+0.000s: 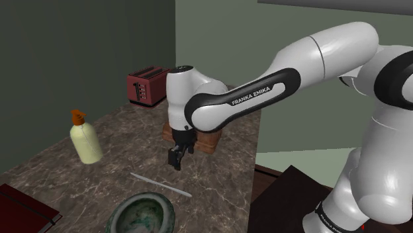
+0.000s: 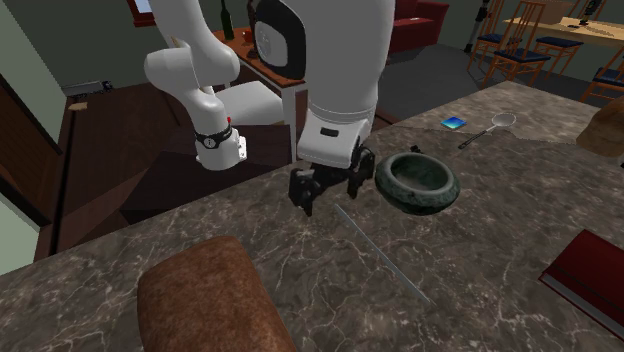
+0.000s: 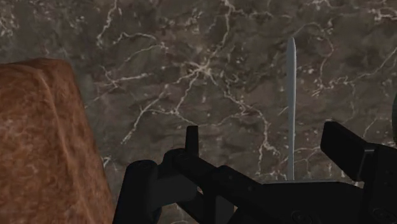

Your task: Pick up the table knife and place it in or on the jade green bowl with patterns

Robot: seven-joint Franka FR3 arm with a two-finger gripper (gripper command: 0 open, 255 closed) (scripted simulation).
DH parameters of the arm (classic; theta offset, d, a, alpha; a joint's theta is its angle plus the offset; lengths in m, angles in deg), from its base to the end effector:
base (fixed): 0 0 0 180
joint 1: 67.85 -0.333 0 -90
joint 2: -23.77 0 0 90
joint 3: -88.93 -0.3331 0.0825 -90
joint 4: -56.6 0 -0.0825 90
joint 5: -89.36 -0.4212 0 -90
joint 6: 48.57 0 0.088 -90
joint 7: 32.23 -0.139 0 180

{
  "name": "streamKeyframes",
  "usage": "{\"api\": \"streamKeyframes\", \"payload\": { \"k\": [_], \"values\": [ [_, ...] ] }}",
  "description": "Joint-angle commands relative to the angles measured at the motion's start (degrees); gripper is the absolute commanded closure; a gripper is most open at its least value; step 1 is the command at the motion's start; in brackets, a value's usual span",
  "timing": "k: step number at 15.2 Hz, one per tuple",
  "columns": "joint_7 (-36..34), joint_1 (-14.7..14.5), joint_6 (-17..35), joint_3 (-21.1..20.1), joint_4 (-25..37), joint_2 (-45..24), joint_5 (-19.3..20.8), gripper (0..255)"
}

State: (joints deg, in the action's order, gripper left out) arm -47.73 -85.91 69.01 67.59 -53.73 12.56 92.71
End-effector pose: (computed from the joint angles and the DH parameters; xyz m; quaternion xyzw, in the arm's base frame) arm 0.4903 0.3890 0.3569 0.9754 0.2187 -0.0289 0.0038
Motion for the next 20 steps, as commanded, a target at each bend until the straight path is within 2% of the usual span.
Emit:
{"api": "streamKeyframes", "payload": {
  "k": [1,6,14,20],
  "values": [
    [-0.9,-1.5,0.6,-0.6,3.0,-3.9,1.8,0],
    [-2.5,-5.7,0.8,-1.1,11.4,-13.1,6.0,0],
    [-3.3,-6.1,5.6,-0.4,8.9,-15.6,7.2,0],
    [-3.3,-6.1,5.6,-0.4,8.9,-15.6,7.1,0]
  ]
}}
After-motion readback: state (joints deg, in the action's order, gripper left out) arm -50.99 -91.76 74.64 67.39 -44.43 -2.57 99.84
